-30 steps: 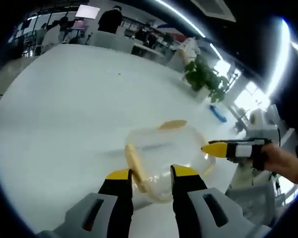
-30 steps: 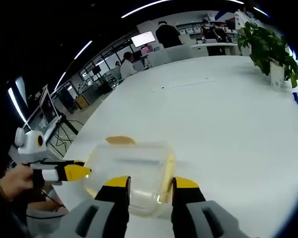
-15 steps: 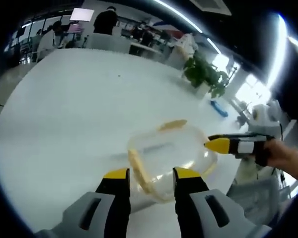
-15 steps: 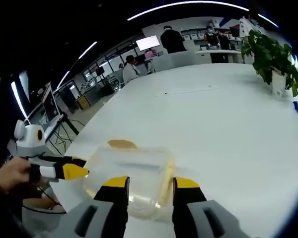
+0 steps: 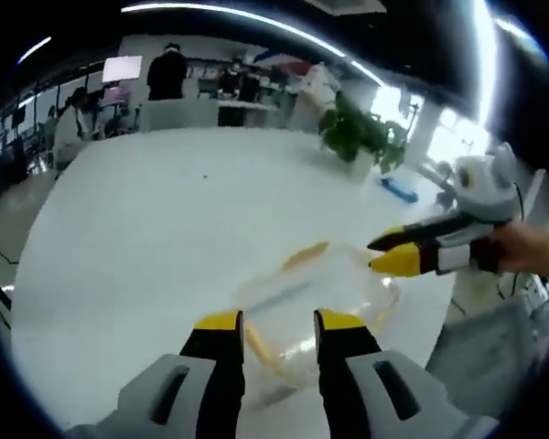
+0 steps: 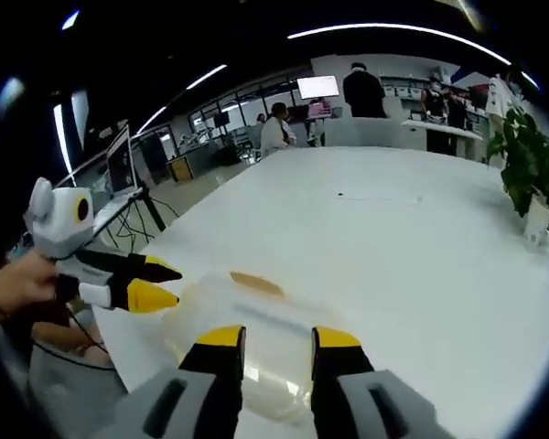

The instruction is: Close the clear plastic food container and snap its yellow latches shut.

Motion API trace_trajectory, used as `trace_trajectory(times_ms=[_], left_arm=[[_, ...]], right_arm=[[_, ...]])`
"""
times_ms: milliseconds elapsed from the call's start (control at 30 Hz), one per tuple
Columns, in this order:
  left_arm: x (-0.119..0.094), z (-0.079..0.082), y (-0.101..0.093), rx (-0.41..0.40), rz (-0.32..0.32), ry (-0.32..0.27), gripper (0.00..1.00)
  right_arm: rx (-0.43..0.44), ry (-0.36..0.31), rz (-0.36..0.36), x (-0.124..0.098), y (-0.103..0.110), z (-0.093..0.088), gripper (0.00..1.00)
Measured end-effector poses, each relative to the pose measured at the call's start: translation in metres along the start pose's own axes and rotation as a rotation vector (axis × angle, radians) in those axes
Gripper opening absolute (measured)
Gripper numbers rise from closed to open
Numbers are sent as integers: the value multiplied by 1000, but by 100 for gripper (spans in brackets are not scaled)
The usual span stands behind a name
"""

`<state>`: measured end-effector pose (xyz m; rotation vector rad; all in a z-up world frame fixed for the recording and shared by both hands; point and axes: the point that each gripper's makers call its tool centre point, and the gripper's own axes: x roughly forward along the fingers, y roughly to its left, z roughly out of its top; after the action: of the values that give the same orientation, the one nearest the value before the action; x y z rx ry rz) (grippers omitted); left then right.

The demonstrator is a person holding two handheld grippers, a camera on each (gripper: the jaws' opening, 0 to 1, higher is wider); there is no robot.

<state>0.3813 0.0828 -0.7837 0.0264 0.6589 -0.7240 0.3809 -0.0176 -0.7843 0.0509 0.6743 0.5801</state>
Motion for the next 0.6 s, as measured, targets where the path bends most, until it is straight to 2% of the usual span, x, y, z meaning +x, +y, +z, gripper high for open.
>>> trace_trajectory(times_ms=[100,233,433,533,600], left_arm=[[5,0,-11,81,-35,15,24],[11,1,-19,136,-53,24,22],[19,0,-25,246,-67,44,22],[22,-2,-26,284,-71,54,22],[24,-4,-26,296,-70,65,23]], right_arm=[[-52,3,30,4,5,5,22],[-117,18,50,9,8,9,12],[-200,53,100,23,15,10,12],[-319,106,110,29,13,6,13],[-327,111,122,33,14,7,13]])
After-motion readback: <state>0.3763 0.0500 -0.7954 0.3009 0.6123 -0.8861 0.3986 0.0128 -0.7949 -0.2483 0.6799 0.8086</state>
